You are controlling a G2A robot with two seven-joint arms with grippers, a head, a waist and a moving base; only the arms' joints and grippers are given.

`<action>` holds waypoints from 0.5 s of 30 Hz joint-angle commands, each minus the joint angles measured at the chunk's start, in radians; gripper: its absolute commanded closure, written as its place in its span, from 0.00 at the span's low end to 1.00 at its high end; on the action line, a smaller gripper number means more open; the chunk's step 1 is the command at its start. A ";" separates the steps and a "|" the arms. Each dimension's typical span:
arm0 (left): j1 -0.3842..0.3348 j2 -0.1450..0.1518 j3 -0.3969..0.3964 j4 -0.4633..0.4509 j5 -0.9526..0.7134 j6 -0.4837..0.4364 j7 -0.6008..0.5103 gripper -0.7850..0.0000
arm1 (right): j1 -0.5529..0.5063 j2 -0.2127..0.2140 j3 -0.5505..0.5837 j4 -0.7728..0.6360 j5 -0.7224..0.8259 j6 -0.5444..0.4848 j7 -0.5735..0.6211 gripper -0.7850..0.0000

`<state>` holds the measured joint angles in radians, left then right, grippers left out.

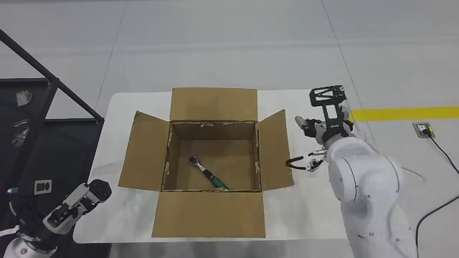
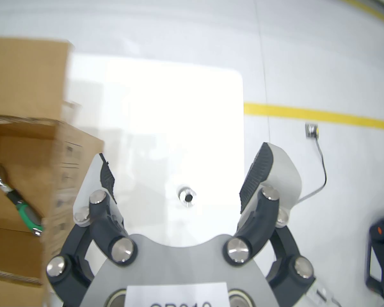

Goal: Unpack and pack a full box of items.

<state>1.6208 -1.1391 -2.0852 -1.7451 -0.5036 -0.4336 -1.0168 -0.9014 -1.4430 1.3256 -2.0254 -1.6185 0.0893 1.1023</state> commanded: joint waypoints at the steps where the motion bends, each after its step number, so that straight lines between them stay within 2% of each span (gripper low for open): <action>1: 0.000 0.000 0.000 0.000 0.000 0.000 0.000 0.00 | 0.023 -0.009 -0.102 -0.066 0.022 -0.022 -0.017 0.00; 4: 0.005 0.000 0.012 -0.003 0.009 -0.001 0.019 0.00 | 0.111 -0.028 -0.271 -0.009 0.013 -0.061 0.008 0.00; 7: 0.012 0.000 0.014 0.014 0.017 -0.002 0.044 0.00 | 0.223 -0.062 -0.422 0.128 0.069 -0.058 0.026 0.00; 12: 0.025 0.001 0.010 0.049 0.026 0.001 0.082 0.00 | 0.392 -0.138 -0.595 0.475 0.312 -0.065 0.031 0.00; 15: 0.029 0.002 0.011 0.055 0.050 0.002 0.105 0.00 | 0.468 -0.191 -0.675 0.717 0.437 -0.071 -0.019 0.00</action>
<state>1.6482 -1.1369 -2.0759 -1.6897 -0.4626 -0.4315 -0.9203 -0.4594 -1.6149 0.6776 -1.4254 -1.2373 0.0203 1.1058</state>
